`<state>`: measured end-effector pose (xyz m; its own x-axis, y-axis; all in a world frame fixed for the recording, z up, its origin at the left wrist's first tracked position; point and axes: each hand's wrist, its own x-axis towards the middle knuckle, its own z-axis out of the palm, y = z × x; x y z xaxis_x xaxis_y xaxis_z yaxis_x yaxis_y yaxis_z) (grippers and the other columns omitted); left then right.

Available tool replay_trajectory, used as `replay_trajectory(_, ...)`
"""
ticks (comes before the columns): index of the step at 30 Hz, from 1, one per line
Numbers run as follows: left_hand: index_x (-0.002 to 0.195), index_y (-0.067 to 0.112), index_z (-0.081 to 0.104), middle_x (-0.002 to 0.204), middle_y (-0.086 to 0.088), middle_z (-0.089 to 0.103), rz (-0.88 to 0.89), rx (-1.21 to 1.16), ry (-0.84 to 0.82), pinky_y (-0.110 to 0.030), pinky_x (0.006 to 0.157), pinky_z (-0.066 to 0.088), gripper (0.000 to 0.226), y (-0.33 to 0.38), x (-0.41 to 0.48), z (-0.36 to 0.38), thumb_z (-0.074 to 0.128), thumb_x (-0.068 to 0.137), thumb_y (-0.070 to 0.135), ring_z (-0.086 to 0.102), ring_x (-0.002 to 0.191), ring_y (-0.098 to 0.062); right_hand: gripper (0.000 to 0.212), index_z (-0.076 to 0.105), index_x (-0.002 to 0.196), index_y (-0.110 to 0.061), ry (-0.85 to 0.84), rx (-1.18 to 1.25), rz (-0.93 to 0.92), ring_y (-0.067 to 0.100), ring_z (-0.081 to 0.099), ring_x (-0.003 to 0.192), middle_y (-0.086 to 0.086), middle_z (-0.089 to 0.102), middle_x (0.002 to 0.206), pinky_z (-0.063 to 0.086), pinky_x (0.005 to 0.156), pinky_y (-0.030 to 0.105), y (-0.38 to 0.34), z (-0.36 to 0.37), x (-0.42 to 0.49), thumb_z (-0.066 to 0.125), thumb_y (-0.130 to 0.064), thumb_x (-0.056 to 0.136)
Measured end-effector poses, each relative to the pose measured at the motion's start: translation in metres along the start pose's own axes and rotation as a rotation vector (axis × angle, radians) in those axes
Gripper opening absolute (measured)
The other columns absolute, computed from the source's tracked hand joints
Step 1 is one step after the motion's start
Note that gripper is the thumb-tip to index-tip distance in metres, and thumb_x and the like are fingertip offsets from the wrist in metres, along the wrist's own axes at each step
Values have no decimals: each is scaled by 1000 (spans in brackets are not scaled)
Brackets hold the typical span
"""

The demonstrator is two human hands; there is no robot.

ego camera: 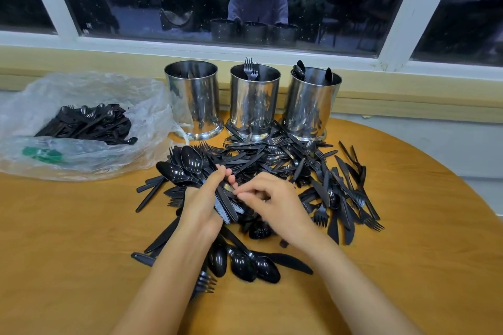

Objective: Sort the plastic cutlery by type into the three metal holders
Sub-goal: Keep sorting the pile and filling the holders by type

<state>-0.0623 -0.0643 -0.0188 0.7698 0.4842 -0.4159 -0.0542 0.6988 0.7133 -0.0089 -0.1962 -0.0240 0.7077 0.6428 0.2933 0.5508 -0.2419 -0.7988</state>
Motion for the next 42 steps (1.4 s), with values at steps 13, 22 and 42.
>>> replay_trajectory(13, 92, 1, 67, 75, -5, 68, -40, -30, -19, -27, 69, 57, 12, 2, 11, -1, 67, 91, 13, 62, 64, -13, 37, 60, 115, -7, 194, -509, 498, 16, 54, 81, 1, 60, 84, 44, 71, 27, 94, -79, 73, 69, -32, 89)
replay_trajectory(22, 87, 2, 68, 74, -5, 69, -41, -38, -14, -26, 62, 58, 11, 3, 11, -3, 66, 91, 11, 63, 60, -11, 51, 45, 132, -11, 262, -424, 566, 26, 62, 87, 8, 65, 89, 51, 71, 35, 95, -67, 82, 68, -12, 86)
replay_trajectory(42, 84, 5, 64, 68, -5, 60, -54, -21, -6, -37, 75, 53, 32, 2, -14, 6, 67, 88, 36, 57, 65, -18, 16, 65, 109, -9, 110, 572, 388, 10, 65, 64, 8, 71, 82, 51, 60, 17, -44, -17, 2, 60, -8, 94)
